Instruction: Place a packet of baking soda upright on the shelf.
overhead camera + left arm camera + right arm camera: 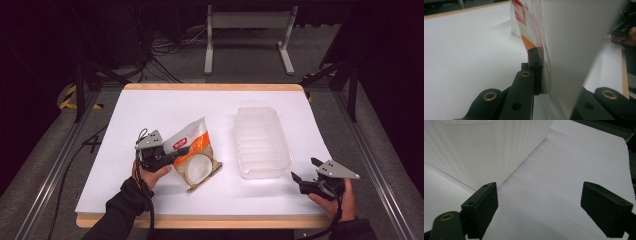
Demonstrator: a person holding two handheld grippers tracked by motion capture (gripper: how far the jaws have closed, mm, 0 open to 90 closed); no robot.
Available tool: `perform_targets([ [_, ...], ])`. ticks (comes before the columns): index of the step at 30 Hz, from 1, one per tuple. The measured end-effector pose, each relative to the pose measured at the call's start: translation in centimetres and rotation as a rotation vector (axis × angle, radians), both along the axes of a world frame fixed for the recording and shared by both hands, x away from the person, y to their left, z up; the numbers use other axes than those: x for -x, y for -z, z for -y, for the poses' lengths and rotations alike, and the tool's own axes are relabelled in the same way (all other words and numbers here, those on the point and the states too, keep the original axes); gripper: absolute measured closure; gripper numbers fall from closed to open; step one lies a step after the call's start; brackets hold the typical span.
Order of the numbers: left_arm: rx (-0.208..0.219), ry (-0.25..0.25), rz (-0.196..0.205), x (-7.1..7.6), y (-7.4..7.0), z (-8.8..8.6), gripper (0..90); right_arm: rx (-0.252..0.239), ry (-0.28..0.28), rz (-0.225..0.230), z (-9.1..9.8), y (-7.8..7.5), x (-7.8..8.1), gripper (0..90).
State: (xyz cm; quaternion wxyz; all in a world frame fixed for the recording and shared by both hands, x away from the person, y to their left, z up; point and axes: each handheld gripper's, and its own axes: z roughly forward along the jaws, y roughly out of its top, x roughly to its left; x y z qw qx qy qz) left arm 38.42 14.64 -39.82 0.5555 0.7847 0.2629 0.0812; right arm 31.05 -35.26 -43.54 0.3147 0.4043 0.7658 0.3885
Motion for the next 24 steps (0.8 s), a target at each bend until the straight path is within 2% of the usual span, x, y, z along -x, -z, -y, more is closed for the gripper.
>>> perform_targets([
  [5, 0.002, 0.031, 0.052, 0.4, -0.9, 0.9, 90.0, -0.008, 0.009, -0.004, 0.1, -0.1, 0.0, 15.3],
  [12, 0.027, 0.055, 0.064, 0.4, -1.5, 1.4, 90.0, -0.011, 0.014, -0.008, 0.1, -0.1, 0.1, 15.3],
  [16, 0.027, 0.053, 0.074, 0.4, -1.9, 1.6, 90.0, -0.012, 0.019, -0.01, 0.2, -0.1, 0.1, 15.4],
  [20, 0.006, 0.041, 0.108, 0.5, -2.5, 1.9, 90.0, -0.014, 0.017, -0.008, 0.2, -0.1, 0.1, 15.4],
  [24, 0.005, 0.037, 0.113, 0.3, -3.0, 2.0, 90.0, -0.016, 0.018, -0.009, 0.2, -0.1, 0.1, 15.5],
])
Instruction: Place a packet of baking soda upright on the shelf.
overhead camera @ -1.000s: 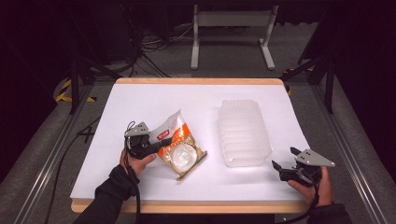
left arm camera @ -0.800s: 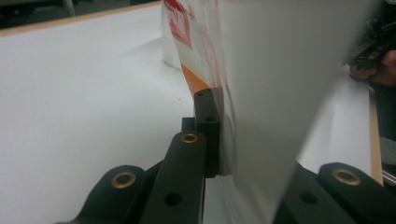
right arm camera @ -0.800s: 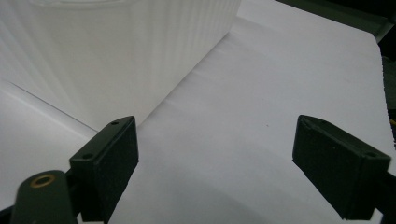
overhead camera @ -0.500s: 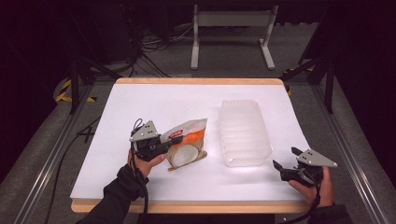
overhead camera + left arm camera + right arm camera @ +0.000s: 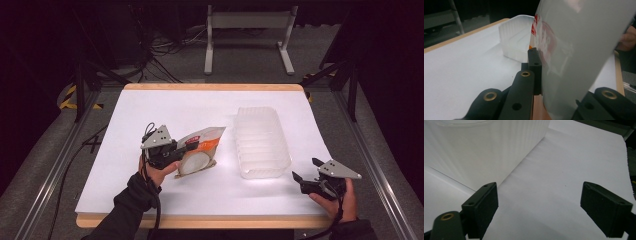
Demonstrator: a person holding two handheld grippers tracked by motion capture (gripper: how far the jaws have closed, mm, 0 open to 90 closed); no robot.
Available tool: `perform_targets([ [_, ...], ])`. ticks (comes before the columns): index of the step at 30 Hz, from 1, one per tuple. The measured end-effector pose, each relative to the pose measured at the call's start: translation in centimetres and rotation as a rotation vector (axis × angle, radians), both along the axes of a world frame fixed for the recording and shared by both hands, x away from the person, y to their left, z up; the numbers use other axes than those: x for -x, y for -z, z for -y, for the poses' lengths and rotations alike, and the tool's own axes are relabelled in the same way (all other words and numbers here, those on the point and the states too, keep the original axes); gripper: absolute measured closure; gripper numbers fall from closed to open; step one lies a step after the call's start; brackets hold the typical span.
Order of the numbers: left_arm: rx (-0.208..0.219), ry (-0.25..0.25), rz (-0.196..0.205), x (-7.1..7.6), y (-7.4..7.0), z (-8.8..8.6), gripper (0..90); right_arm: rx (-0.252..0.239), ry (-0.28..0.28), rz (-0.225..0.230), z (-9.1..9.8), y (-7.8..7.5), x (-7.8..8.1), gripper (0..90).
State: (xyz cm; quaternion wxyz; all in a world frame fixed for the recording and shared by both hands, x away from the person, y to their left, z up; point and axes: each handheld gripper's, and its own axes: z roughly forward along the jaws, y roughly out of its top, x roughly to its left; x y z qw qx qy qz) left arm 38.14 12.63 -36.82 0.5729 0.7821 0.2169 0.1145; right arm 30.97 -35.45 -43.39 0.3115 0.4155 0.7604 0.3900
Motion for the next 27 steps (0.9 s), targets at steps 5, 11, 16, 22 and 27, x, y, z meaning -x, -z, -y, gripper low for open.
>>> perform_targets([
  [5, 0.007, 0.001, -0.002, -0.2, -0.6, 0.7, 90.0, -0.003, 0.003, -0.002, 0.1, 0.0, 0.0, 15.5],
  [11, 0.029, 0.009, 0.015, -0.6, -1.6, 1.6, 90.0, -0.003, 0.003, 0.001, 0.1, 0.0, 0.0, 15.5],
  [16, 0.061, 0.02, 0.026, -1.1, -2.7, 2.4, 90.0, -0.007, 0.01, 0.002, 0.2, 0.0, 0.0, 15.3],
  [22, 0.078, 0.039, 0.056, -1.5, -4.0, 3.6, 90.0, -0.011, 0.012, 0.003, 0.3, 0.0, 0.0, 15.3],
  [27, 0.096, 0.073, 0.068, -1.6, -5.0, 5.0, 90.0, -0.013, 0.008, 0.002, 0.3, 0.0, 0.0, 15.4],
])
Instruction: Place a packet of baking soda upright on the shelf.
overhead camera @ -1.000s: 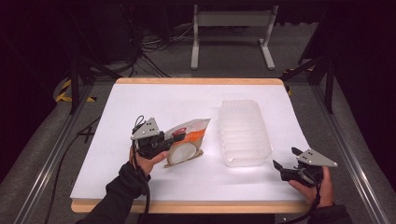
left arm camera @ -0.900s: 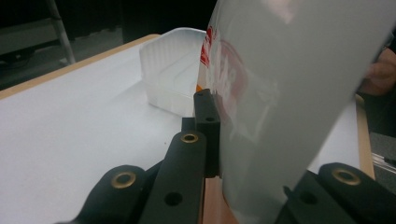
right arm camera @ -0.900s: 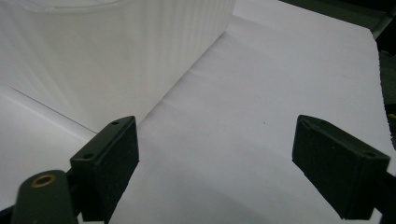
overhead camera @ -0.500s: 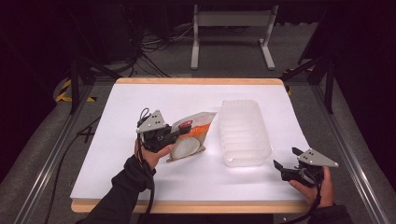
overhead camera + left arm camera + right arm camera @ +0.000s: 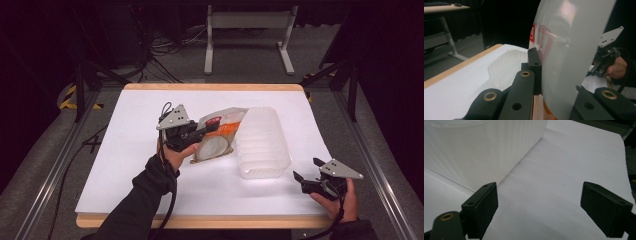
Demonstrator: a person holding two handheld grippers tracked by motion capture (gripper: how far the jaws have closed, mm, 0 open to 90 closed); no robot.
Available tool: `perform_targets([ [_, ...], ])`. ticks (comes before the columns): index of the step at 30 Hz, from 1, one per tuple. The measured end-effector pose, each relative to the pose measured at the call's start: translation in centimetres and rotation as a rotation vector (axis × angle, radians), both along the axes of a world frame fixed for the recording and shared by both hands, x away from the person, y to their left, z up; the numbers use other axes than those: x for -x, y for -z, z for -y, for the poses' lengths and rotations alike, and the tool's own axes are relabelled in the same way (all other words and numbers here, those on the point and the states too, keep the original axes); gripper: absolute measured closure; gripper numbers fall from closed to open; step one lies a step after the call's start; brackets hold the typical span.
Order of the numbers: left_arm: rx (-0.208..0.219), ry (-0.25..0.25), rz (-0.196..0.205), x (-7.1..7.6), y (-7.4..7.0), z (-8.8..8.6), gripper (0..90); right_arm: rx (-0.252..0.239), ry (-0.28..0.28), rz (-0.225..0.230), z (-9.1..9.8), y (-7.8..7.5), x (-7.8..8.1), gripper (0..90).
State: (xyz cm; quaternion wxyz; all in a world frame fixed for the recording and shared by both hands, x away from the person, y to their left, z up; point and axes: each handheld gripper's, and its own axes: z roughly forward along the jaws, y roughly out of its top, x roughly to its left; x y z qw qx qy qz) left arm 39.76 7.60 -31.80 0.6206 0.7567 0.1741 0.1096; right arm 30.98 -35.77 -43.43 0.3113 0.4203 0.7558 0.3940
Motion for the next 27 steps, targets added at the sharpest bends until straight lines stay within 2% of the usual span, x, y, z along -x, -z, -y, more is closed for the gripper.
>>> perform_targets([
  [4, 0.003, 0.013, 0.012, 0.0, -0.6, 0.7, 90.0, 0.003, -0.001, 0.001, 0.0, 0.0, 0.0, 15.3],
  [12, 0.019, 0.057, 0.023, 0.0, -1.9, 3.4, 90.0, -0.009, 0.004, 0.007, 0.3, 0.0, 0.6, 15.1],
  [21, 0.04, 0.117, -0.004, 0.0, -2.2, 6.2, 90.0, -0.015, 0.012, 0.02, 0.7, -0.1, 1.5, 14.9],
  [26, 0.032, 0.164, 0.017, 0.5, -2.6, 8.7, 90.0, -0.019, 0.018, 0.025, 1.0, -0.2, 2.0, 14.8],
  [27, 0.032, 0.164, 0.017, 0.5, -2.6, 8.7, 90.0, -0.019, 0.018, 0.025, 1.0, -0.2, 2.0, 14.8],
])
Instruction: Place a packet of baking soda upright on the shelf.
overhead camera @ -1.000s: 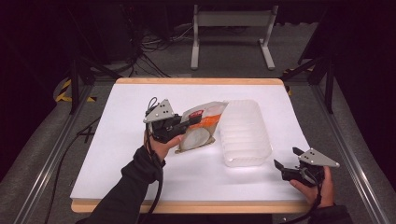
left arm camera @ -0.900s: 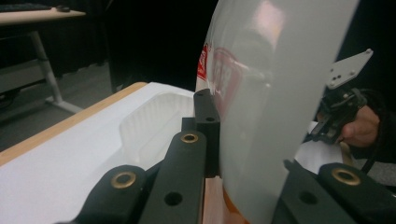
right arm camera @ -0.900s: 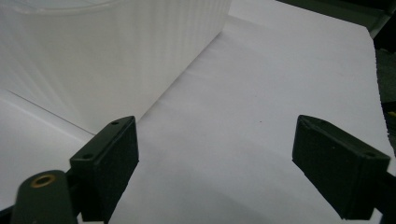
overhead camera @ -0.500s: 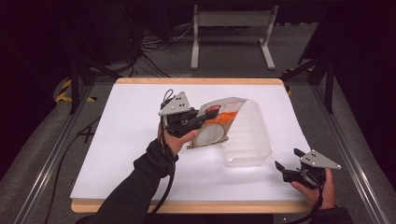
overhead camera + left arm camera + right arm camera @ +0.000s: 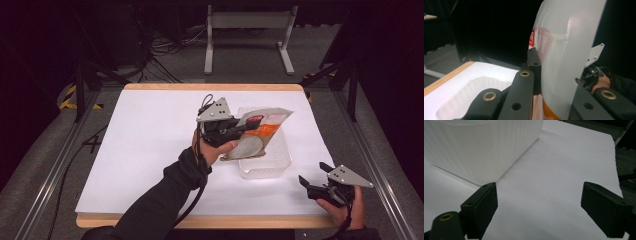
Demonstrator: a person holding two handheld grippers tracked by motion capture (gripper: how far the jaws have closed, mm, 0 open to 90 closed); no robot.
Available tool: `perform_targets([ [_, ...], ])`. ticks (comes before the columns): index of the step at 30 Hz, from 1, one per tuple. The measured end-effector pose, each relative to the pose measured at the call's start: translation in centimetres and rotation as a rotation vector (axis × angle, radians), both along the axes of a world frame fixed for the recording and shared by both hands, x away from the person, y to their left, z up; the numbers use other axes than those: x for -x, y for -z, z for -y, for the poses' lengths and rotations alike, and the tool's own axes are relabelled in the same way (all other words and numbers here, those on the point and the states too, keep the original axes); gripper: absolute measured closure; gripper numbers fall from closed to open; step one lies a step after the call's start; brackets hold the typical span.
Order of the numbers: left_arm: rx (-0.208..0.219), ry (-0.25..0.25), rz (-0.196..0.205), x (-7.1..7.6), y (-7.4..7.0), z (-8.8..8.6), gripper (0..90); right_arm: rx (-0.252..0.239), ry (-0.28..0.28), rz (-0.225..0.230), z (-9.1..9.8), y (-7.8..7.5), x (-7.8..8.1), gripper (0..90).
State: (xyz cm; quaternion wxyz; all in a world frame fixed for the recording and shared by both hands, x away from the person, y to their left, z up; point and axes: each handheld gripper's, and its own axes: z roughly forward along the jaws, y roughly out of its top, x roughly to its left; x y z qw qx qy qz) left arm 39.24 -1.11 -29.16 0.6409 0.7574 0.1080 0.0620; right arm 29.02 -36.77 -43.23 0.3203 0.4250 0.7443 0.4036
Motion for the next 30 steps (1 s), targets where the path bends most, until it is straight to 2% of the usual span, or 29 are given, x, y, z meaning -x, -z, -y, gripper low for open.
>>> perform_targets([
  [6, -0.012, 0.046, -0.007, 0.2, 0.7, 2.3, 90.0, -0.003, 0.003, 0.001, 0.2, 0.0, 0.0, 14.8],
  [13, -0.013, 0.062, -0.018, -0.2, 1.3, 3.8, 90.0, 0.014, -0.008, 0.0, -0.1, 0.1, 0.0, 14.8],
  [22, 0.018, 0.087, -0.04, -0.6, 1.5, 5.1, 90.0, 0.016, -0.007, -0.005, -0.1, 0.2, -0.1, 14.7],
  [26, 0.035, 0.098, -0.055, -0.7, 2.1, 5.7, 90.0, 0.025, -0.009, -0.01, -0.2, 0.3, -0.2, 14.7],
  [29, 0.048, 0.117, -0.075, -1.0, 3.3, 6.0, 90.0, 0.028, -0.011, -0.009, -0.3, 0.3, -0.2, 14.7],
  [30, 0.048, 0.117, -0.075, -1.0, 3.3, 6.0, 90.0, 0.027, -0.01, -0.01, -0.3, 0.3, -0.2, 14.7],
])
